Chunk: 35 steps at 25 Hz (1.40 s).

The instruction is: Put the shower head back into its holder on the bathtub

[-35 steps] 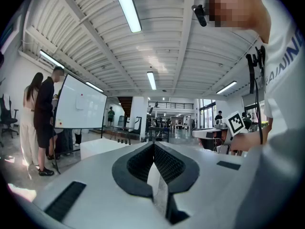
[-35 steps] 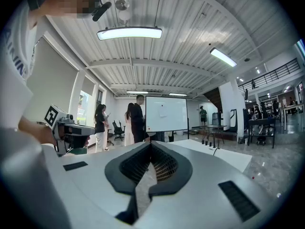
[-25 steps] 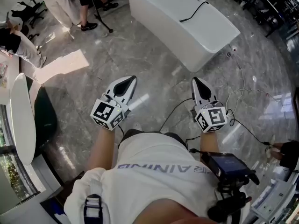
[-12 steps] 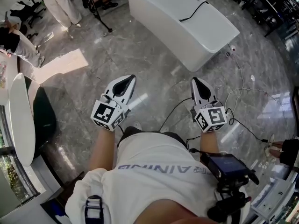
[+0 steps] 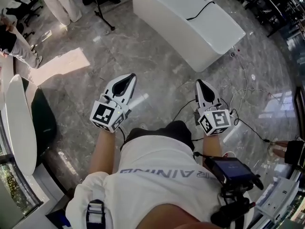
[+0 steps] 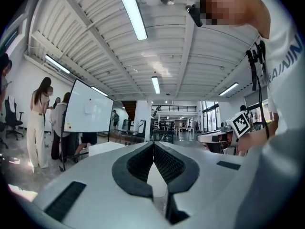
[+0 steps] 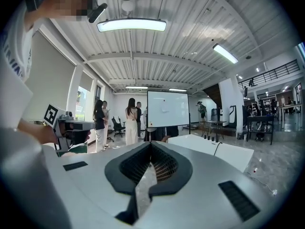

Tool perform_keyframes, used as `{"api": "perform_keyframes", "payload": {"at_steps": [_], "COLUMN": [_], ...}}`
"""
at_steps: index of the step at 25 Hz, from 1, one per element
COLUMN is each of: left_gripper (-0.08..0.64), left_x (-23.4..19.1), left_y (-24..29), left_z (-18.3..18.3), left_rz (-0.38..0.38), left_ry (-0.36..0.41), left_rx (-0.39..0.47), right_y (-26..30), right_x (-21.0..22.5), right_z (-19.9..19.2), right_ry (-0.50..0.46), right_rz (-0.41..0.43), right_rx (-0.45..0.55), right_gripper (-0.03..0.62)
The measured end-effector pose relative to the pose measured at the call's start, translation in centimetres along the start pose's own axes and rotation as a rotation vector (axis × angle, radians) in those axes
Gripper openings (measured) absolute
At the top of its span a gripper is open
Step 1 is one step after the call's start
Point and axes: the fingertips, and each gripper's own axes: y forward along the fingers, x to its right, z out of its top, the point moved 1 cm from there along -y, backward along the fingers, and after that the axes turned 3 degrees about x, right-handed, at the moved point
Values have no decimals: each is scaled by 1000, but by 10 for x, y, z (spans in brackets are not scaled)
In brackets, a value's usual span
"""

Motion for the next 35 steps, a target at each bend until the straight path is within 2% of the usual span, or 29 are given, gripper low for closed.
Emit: {"api": "perform_keyframes", "payload": {"at_steps": [10, 20, 25, 35], "left_gripper": [17, 17, 17, 17], "left_x": [-42, -74, -92, -113], "left_y": [-2, 33, 82, 210], "left_z": [-16, -11, -16, -16], "left_rz": [-7, -1, 9, 19], "left_ry": [-22, -3, -13, -20], "left_rx": [-7, -6, -24, -52], "right_y": [49, 105, 139, 214], "right_x": [-22, -5, 33, 142], "right_z": [-10, -5, -7, -6], "right_ry": [-10, -7, -9, 25], "right_rz": [28, 63, 77, 98], "right_rx": [-23, 8, -5, -29], "right_gripper": [12, 12, 12, 12]}}
